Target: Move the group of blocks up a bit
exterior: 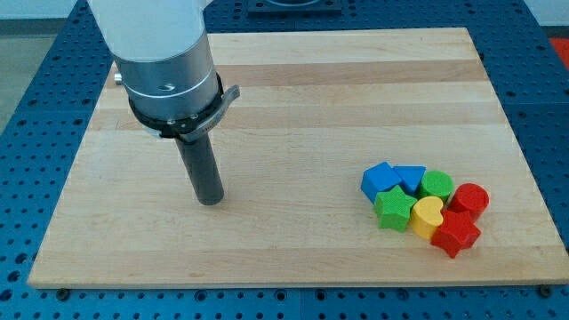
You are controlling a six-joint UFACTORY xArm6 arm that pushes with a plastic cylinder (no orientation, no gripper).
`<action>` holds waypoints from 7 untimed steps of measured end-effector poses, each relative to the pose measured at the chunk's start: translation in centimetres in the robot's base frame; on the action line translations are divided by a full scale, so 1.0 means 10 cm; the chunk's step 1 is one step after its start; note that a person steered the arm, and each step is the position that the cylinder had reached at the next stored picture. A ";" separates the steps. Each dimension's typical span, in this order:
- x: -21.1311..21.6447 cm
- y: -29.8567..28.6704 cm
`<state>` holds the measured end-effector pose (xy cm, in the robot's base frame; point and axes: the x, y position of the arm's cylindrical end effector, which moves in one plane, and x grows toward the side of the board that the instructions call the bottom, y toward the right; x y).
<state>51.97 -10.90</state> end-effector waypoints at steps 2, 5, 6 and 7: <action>0.10 0.74; 0.54 1.81; 0.60 1.98; 0.62 2.25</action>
<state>58.22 11.64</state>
